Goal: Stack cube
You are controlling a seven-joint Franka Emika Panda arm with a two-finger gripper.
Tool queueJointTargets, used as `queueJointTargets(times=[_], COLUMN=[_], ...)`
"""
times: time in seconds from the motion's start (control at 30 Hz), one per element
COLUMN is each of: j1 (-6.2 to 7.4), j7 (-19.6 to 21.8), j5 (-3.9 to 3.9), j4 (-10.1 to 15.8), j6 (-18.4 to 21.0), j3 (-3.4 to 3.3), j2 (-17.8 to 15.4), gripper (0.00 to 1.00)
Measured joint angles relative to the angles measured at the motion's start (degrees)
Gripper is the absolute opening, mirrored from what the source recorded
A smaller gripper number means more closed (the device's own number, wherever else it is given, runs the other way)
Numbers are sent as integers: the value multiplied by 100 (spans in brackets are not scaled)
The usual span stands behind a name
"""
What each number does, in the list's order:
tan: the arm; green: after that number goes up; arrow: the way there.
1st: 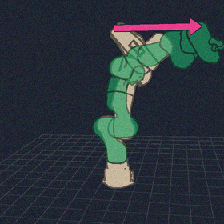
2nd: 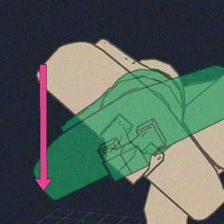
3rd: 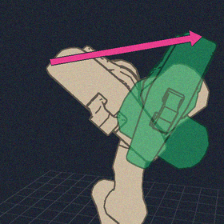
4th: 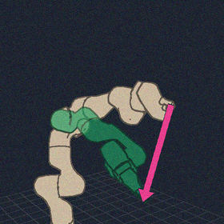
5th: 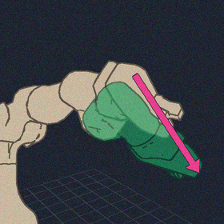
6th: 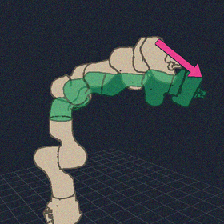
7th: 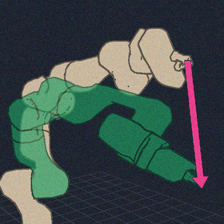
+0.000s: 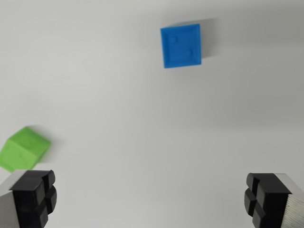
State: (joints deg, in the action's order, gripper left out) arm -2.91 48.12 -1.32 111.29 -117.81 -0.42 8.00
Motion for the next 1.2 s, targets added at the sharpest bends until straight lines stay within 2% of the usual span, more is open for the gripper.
queueJointTargets(times=[0.57, 1.2], j1=[110, 364], j7=[347, 1101], j5=[0, 1], j4=[278, 800], j6=[-240, -712], j3=[33, 99], j2=[-48, -112], gripper=[100, 100])
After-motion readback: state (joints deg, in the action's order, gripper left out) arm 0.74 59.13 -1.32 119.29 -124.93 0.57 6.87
